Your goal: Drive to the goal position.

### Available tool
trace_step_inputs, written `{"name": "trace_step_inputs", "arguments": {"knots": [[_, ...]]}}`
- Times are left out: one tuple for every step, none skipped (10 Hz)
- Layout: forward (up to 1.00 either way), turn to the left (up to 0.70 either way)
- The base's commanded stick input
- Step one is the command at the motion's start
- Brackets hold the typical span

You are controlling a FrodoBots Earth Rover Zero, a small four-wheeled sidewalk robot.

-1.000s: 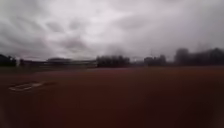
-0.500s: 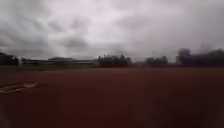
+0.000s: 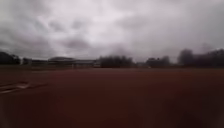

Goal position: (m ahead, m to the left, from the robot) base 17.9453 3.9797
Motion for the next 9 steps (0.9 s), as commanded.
{"name": "trace_step_inputs", "arguments": {"knots": [[0.85, 0.00], [0.85, 0.00], [0.85, 0.00], [0.85, 0.00], [0.85, 0.00], [0.85, 0.00], [0.85, 0.00], [0.85, 0.00], [0.85, 0.00]]}}
